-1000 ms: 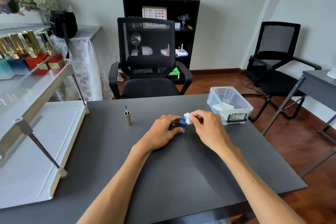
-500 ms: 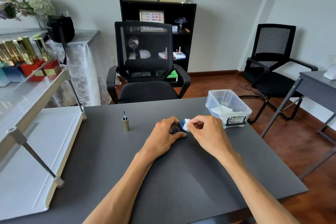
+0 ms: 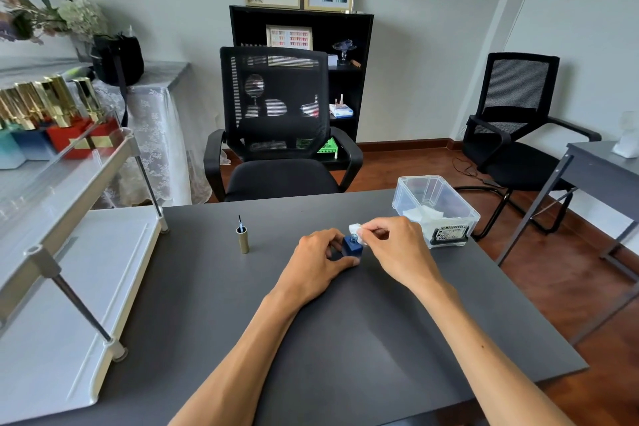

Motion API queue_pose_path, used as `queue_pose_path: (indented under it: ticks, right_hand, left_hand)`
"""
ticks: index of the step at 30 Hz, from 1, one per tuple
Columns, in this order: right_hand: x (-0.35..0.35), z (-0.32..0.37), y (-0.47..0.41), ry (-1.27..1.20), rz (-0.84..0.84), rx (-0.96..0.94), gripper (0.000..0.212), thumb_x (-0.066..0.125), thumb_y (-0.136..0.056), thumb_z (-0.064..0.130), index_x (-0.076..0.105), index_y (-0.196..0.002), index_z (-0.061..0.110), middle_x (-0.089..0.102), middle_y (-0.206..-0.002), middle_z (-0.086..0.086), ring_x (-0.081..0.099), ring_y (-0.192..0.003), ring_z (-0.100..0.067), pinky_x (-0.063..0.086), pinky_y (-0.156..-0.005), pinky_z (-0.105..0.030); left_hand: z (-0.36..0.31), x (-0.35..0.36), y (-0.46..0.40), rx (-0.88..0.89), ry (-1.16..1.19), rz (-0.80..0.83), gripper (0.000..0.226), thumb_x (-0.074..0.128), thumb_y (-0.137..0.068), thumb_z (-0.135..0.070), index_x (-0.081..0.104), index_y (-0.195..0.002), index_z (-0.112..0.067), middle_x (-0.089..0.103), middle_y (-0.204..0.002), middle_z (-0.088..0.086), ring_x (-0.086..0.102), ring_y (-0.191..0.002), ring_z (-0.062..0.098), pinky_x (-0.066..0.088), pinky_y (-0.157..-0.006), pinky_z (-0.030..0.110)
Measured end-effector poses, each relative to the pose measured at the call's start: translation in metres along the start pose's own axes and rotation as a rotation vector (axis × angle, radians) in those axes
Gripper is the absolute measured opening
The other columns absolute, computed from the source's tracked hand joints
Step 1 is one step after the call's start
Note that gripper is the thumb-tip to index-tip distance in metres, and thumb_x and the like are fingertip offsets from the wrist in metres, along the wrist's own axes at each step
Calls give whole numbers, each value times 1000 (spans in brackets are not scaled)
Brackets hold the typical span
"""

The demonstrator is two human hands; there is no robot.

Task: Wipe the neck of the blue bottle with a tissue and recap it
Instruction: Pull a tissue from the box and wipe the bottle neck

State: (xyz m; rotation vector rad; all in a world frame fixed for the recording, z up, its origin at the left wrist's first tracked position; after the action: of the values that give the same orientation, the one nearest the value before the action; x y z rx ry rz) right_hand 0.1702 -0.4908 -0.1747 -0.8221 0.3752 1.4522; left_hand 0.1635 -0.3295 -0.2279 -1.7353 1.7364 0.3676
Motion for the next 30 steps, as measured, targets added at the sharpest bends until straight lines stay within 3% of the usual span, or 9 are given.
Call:
queue_pose_path:
  ticks: [6,10,15,19,25,30]
  right_hand:
    - [-4,-7,16,-31,-18,-34,10,71,-89,21,80,-86,19,74,-76,14,64,-78,6,44,-65,-5]
    - [-5,-6,18,-66,-40,-28,11,71,-90,21,81,-88,16,75,-76,9,65,-76,0,45,-64,-8]
    - [-5,-4,14,-54,-31,-20,12,70,-90,22,80,-85,17,75,-75,8,66,-73,-4,45,-63,-9]
    - [-5,-4,12,-48,-34,2,12,70,-88,21,80,-84,16,75,-75,7,67,-72,-5,46,-63,-11]
    - [-1,-6,14,-75,-60,30,14,70,-86,25,79,-81,15,74,-73,7,66,-71,-4,45,-61,-11]
    - [2,-6,6,-62,-59,42,12,70,-86,24,79,-82,16,74,-76,7,65,-72,-3,44,-58,-7]
  left_hand:
    - [0,-1,-1,-22,-22,-44,31,81,-75,-46,58,-83,-26,56,-69,-15,49,-60,2,32,-54,16]
    - [0,1,-1,-44,-12,-62,45,85,-67,-51,54,-81,-22,59,-70,-10,48,-60,6,35,-54,19]
    - [3,-3,-2,1,35,80,39,78,-82,-37,66,-118,-26,63,-85,-8,52,-68,1,40,-67,12]
    - [2,-6,-2,4,18,34,20,74,-85,-38,72,-100,-25,66,-78,-8,50,-65,4,41,-64,15]
    - [-4,-5,0,23,-40,-70,22,75,-82,-48,71,-83,-26,64,-71,-8,56,-66,11,48,-62,27]
    - [-5,-5,1,19,-79,-96,23,76,-82,-45,59,-72,-32,57,-64,-11,50,-60,9,45,-60,27]
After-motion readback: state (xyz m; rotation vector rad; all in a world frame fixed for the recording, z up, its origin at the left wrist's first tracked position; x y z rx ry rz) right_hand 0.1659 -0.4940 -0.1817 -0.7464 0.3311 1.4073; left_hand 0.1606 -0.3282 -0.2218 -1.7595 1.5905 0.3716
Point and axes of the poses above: each hand's wrist, its own y-axis away from the middle knuckle, its own x-axis out of the palm, z = x × y, the point moved 5 cm from there along -y, towards the middle knuckle
